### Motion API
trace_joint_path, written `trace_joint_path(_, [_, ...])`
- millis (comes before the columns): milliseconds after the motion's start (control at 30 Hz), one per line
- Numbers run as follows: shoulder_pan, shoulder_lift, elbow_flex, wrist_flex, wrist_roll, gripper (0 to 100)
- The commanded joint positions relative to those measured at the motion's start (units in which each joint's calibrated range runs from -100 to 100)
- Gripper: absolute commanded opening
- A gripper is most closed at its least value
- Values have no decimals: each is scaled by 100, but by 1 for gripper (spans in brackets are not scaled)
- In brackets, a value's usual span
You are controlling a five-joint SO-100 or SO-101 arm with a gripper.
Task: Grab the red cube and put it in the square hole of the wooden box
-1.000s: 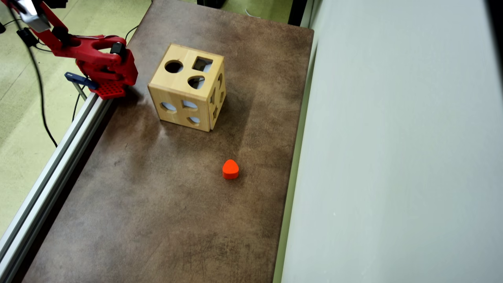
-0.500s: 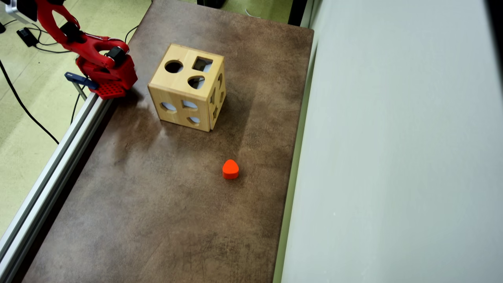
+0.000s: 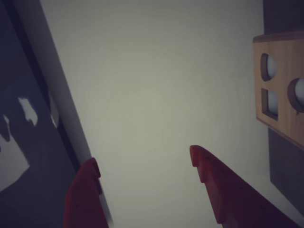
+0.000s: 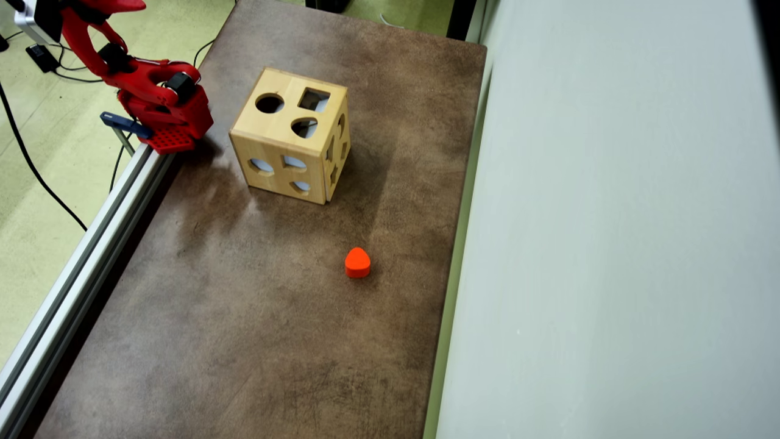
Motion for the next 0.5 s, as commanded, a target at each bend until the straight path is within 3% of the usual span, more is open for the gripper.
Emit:
trace_joint_path(0, [-366, 52, 250, -15, 59, 30])
trace_joint_path(233, [-641, 52, 590, -7, 503, 27])
trace_joint_path(467, [-641, 52, 769, -7, 523, 8])
